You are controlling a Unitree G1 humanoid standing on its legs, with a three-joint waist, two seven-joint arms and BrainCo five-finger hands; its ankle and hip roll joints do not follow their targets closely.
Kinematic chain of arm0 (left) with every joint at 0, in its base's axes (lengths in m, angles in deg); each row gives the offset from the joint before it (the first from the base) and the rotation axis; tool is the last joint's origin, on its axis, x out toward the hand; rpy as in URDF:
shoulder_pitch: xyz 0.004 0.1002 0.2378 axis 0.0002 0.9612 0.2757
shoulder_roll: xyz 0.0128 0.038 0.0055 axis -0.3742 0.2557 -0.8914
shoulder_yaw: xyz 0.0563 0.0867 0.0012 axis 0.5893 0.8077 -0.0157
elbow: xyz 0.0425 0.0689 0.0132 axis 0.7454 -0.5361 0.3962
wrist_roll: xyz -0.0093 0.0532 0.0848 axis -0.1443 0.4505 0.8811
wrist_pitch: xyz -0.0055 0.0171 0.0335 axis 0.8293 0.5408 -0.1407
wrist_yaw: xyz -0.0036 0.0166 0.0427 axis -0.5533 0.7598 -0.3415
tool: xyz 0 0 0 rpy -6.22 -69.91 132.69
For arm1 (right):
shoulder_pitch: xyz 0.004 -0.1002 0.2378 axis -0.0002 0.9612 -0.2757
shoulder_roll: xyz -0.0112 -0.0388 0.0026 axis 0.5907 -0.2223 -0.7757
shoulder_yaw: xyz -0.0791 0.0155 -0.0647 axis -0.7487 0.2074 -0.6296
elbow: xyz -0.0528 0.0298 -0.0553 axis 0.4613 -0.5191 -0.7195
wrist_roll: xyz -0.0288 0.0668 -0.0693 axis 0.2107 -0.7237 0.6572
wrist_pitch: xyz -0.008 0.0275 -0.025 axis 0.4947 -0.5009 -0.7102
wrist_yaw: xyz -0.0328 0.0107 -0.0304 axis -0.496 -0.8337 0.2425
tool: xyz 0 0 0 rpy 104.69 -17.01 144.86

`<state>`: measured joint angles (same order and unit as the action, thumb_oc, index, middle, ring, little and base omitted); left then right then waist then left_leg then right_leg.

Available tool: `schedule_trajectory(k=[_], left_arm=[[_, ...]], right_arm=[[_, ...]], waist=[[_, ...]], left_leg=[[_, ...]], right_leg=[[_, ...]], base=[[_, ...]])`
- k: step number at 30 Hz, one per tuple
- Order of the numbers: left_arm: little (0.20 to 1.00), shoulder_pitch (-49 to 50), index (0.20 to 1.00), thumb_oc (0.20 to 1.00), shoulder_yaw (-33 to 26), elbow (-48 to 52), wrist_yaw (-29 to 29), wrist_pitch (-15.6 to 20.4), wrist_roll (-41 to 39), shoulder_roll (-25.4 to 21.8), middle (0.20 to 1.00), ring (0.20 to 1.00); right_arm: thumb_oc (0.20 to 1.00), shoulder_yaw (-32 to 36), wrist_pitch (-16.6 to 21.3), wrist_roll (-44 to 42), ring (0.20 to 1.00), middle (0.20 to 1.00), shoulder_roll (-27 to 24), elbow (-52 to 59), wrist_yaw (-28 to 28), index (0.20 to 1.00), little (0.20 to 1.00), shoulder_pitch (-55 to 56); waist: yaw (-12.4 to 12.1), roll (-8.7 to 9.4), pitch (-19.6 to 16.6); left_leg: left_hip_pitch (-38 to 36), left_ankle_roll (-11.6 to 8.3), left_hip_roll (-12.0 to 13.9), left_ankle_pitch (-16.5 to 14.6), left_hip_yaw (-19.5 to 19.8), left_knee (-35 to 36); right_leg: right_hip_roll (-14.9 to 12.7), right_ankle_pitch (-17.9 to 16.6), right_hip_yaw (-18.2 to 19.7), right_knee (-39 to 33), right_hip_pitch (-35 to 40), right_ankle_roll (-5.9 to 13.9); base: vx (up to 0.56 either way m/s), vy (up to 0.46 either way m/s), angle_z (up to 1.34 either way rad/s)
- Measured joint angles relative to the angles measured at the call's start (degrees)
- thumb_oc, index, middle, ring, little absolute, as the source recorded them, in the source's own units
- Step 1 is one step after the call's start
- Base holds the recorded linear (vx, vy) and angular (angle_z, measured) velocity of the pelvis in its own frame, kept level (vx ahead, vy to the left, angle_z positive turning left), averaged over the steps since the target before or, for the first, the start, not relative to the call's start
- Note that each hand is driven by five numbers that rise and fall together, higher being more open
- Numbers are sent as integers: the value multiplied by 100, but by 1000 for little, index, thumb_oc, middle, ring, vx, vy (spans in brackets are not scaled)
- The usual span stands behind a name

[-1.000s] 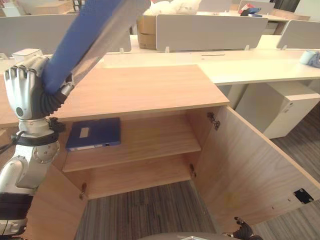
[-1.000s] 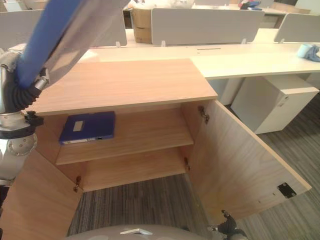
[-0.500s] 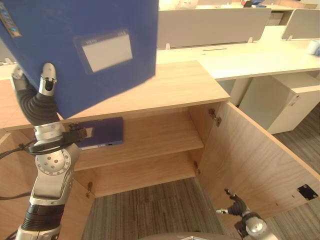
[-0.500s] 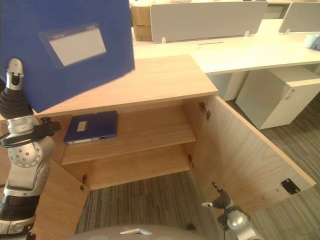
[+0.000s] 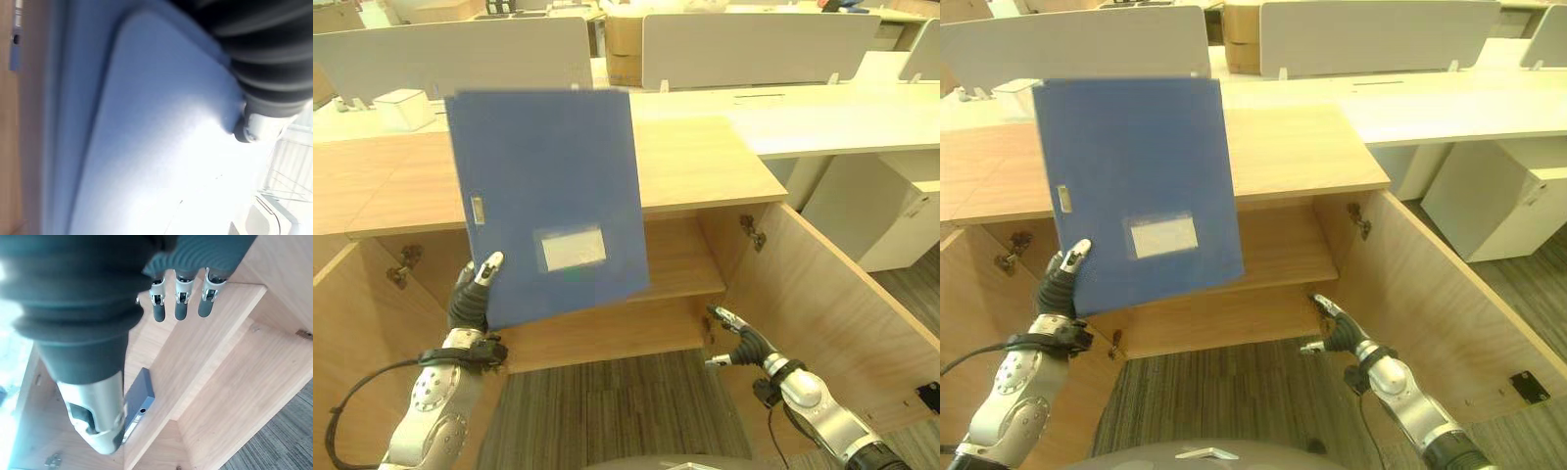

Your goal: Put the empty folder in the office cabinet

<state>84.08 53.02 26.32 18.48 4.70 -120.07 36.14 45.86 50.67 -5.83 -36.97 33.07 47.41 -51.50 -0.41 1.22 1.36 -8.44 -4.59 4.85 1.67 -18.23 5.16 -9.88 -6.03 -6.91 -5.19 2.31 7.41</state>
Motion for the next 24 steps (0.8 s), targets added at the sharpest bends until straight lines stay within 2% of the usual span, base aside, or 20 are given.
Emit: schedule_trajectory(k=[4, 7, 9, 13, 16, 21, 24], left_arm=[[200, 39, 200, 200, 7, 1, 55, -37, -156, 69, 200, 200], [200, -69, 200, 200, -8, 5, 137, -41, -176, 86, 200, 200], [200, -78, 200, 200, -7, 5, 141, -45, -226, 106, 200, 200], [200, -105, 200, 200, -4, 4, 145, -104, -295, 156, 200, 200], [200, -216, 200, 200, 7, 5, 170, -175, -352, 143, 200, 200], [200, -295, 200, 200, 48, 23, 326, -187, -499, 127, 200, 200], [200, -311, 200, 200, 182, 40, 439, -234, -554, -113, 200, 200]], right_arm=[[1000, -13, -27, -421, 1000, 1000, -19, 450, 37, 1000, 1000, -458], [1000, 84, 112, -745, 1000, 1000, -18, 937, 150, 1000, 1000, -994], [1000, 122, 40, -907, 1000, 1000, -67, 1109, 210, 1000, 1000, -1262], [1000, 603, 111, -1346, 1000, 1000, -194, 1584, 408, 1000, 1000, -1886], [1000, 847, 174, -1715, 1000, 1000, -508, 1558, 612, 1000, 1000, -2270], [1000, 912, 174, -2171, 1000, 1000, -545, 1495, 685, 1000, 1000, -2398], [1000, 813, 168, -2509, 1000, 1000, -553, 1262, 685, 1000, 1000, -2485]], waist=[[-3, 17, 24], [-34, 28, 20], [-27, 25, 22], [-39, 32, 25], [-101, 64, 31], [-107, 95, 48], [-104, 142, 74]], left_leg=[[-4, 7, 1, 5, 9, -20], [-18, 12, 3, 19, 23, -49], [-9, 14, -2, 18, 35, -44], [-11, 17, -3, 23, 67, -49], [-13, 18, -2, 23, 78, -49], [-10, 17, 0, 24, 98, -50], [-11, 17, 1, 25, 90, -50]], right_leg=[[1, 0, -4, 0, 6, -1], [0, 1, -17, 1, 37, -3], [-7, 2, -23, 0, 34, -4], [-8, 3, -53, 3, 58, -6], [-10, 5, -65, 2, 72, -10], [-4, 6, -76, 3, 72, -10], [-1, 5, -72, 4, 69, -10]], base=[[0, 0, 0], [-3, -6, 2], [-5, -4, 4], [-1, -11, 5], [0, -7, 1], [0, 0, 0], [-5, -3, -1]])
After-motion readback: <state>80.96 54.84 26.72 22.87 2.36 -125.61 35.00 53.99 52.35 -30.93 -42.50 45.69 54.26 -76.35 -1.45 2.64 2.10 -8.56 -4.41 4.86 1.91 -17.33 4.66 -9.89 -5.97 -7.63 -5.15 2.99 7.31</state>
